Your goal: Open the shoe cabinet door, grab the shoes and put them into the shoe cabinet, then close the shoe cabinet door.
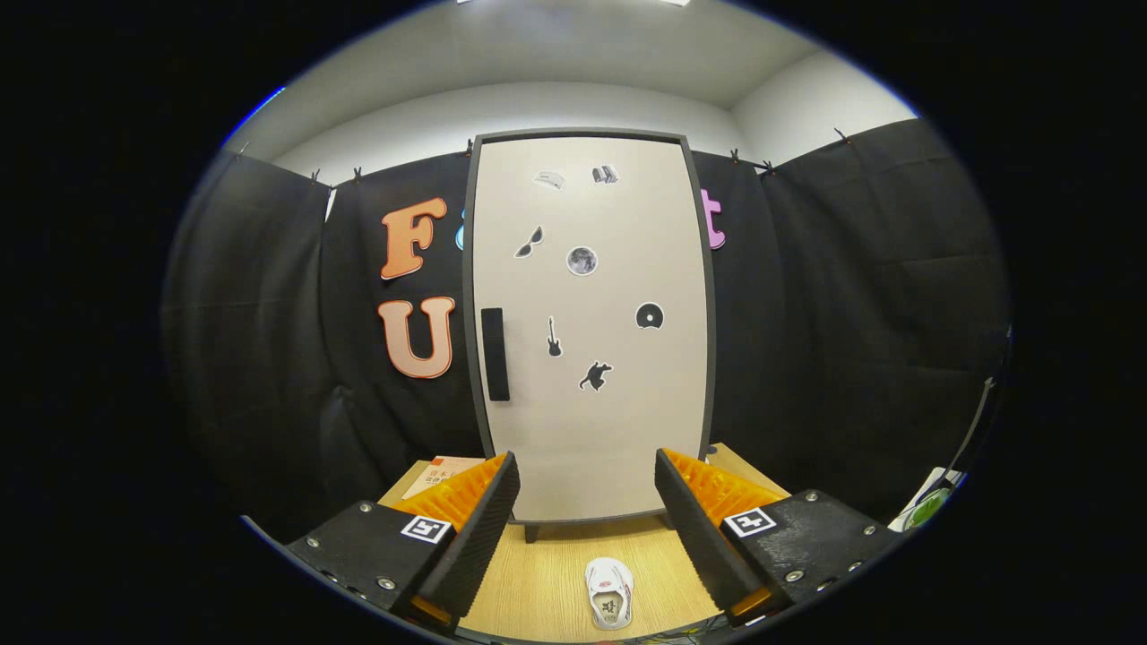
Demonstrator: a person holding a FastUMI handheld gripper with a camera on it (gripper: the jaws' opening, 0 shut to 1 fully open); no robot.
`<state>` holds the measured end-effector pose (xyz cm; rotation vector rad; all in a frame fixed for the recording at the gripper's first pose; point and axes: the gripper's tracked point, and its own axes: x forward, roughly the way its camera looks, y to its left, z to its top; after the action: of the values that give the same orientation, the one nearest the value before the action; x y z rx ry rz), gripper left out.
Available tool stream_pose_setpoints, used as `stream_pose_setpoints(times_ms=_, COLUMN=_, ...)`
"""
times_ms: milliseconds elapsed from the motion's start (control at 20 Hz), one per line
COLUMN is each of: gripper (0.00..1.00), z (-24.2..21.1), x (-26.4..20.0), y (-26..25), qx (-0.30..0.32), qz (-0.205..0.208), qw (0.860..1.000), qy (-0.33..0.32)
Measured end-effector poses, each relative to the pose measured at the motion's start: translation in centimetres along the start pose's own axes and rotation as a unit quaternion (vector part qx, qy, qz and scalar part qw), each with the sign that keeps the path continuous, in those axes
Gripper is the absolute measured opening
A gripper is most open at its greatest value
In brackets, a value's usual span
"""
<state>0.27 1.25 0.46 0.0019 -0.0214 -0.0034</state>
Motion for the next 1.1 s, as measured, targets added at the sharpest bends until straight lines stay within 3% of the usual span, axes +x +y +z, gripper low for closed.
stream_pose_setpoints(times_ms=550, gripper=0.95, z=0.4, x=2.0, y=1.4, qx=0.0, qz=0.004, qw=1.0, qy=-0.003)
stream_pose_setpoints(times_ms=1100, gripper=0.95, z=2.6, x=10.4, y=8.4, qx=-0.015, qz=0.059, qw=0.998, qy=-0.016)
